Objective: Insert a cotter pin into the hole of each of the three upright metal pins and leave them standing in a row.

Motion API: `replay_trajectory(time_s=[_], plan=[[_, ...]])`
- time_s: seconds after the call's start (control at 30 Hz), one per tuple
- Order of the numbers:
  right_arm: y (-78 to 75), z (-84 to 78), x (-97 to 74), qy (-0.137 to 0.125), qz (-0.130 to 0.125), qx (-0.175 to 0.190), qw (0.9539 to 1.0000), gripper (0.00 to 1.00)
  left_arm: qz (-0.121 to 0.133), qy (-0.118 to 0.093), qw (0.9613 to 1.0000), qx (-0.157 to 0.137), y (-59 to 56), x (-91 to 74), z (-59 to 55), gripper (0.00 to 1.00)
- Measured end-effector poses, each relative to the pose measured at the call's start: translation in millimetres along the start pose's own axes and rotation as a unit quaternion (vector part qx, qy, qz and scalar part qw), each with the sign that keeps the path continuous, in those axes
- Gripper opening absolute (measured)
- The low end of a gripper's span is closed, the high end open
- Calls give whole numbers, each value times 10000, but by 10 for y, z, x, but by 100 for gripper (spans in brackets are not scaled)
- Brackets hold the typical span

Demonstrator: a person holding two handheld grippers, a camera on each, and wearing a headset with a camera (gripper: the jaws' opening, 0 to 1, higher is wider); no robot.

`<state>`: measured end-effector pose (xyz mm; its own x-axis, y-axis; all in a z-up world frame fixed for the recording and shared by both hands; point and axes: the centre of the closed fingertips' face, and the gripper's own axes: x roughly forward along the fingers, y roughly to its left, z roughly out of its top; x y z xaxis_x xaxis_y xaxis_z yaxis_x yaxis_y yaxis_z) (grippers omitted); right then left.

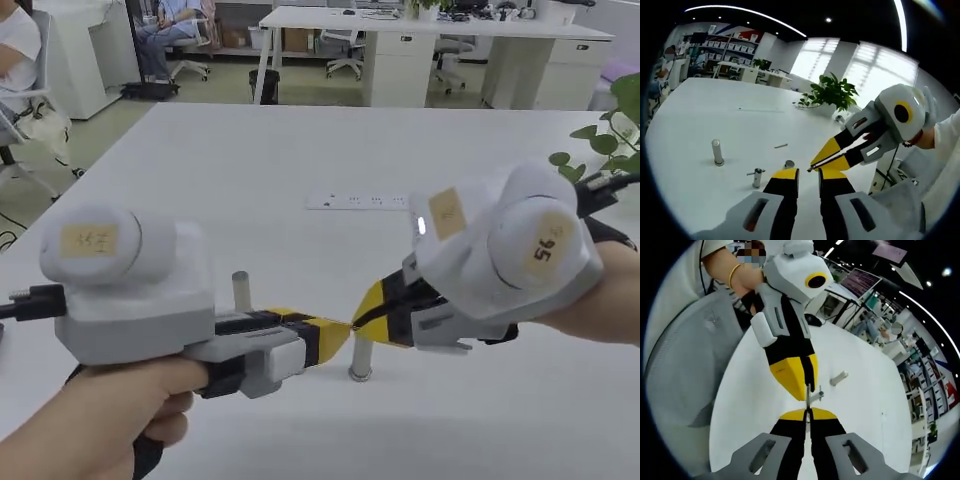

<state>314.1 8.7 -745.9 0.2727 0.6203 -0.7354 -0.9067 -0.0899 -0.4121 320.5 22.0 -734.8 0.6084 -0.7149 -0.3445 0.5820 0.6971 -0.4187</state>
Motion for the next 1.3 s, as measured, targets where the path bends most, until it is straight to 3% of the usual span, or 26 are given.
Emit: replay_trajectory(time_s=[0.23, 0.53, 0.73, 0.83, 0.93, 1.03, 1.2, 1.3], plan=[[25, 66, -15, -65, -19, -64, 10000, 3, -93, -15, 9997, -242, -41, -5, 4, 3], [28, 79, -13, -67, -40, -73, 9999, 3, -210, -95, 9981, -572, -68, -11, -7, 1], [53, 83, -10, -160, 16, 137, 9998, 4, -232, -121, 9985, -487, -77, -24, -8, 0], [83, 91, 2, -301, 113, 438, 9985, 6, -207, -118, 9989, -408, -73, -23, -13, 0], [98, 93, -11, -413, 189, 643, 9969, 10, -151, -87, 9997, -193, -54, -30, -23, 0], [123, 79, -25, -512, 334, 984, 9933, 10, -111, -15, 9999, 4, -46, -40, -55, 0], [117, 57, -50, -736, 518, 1582, 9833, 13, -157, 34, 9996, 240, -32, -59, -81, 0], [144, 28, -63, -830, 776, 1849, 9762, 15, -234, 84, 9987, 435, -55, -68, -98, 0]])
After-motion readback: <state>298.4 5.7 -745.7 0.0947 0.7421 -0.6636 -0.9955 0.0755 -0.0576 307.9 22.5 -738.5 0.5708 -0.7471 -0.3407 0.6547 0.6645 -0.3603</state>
